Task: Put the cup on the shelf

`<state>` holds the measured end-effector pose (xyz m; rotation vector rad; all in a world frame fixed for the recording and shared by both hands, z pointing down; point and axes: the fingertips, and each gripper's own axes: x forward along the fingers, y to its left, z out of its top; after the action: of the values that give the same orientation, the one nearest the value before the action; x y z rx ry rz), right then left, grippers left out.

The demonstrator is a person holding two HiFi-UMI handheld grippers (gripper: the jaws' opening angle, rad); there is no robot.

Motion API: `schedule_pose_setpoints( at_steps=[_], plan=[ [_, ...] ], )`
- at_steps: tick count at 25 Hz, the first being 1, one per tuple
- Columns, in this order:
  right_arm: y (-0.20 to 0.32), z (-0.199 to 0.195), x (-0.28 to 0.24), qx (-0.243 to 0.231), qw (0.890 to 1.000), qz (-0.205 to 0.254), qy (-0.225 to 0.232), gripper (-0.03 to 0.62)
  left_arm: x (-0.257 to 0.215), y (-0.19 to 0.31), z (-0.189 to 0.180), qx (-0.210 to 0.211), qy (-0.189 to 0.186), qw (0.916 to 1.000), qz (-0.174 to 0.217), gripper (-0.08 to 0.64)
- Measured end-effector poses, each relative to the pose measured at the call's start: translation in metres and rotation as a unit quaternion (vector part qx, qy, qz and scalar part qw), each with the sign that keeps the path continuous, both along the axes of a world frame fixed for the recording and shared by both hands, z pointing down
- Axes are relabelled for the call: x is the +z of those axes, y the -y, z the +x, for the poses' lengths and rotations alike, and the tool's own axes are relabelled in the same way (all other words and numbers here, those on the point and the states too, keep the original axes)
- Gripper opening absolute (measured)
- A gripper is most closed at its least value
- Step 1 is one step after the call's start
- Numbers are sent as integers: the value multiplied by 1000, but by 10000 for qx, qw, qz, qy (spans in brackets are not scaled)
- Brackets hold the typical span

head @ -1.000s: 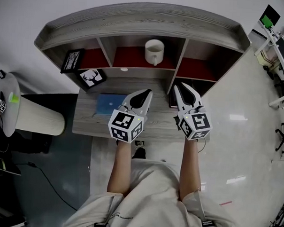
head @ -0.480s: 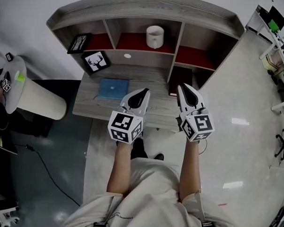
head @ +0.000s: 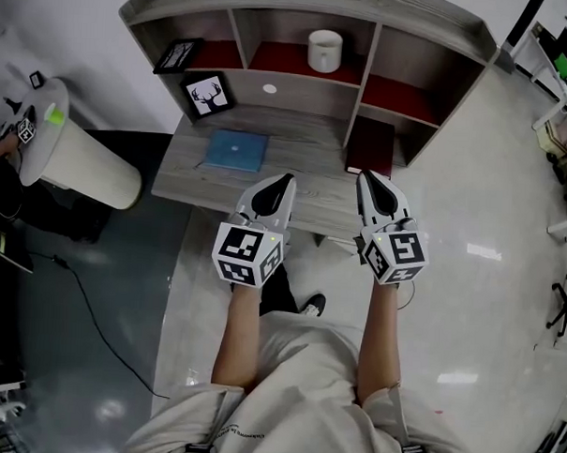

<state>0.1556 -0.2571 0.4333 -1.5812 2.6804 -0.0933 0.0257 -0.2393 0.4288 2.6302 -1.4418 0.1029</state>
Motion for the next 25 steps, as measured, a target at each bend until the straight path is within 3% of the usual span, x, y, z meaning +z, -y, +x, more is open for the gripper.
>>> schedule_pose_setpoints(
  at_steps=[11, 25],
  plan=[
    [-18, -5, -33, -270, 9993, 156, 197, 17, -27, -7, 2, -19, 6, 9995, 301, 9],
    [-25, -7, -26, -302, 9995, 11, 107, 17, -22, -11, 2, -25, 99, 9997, 240, 9]
  ],
)
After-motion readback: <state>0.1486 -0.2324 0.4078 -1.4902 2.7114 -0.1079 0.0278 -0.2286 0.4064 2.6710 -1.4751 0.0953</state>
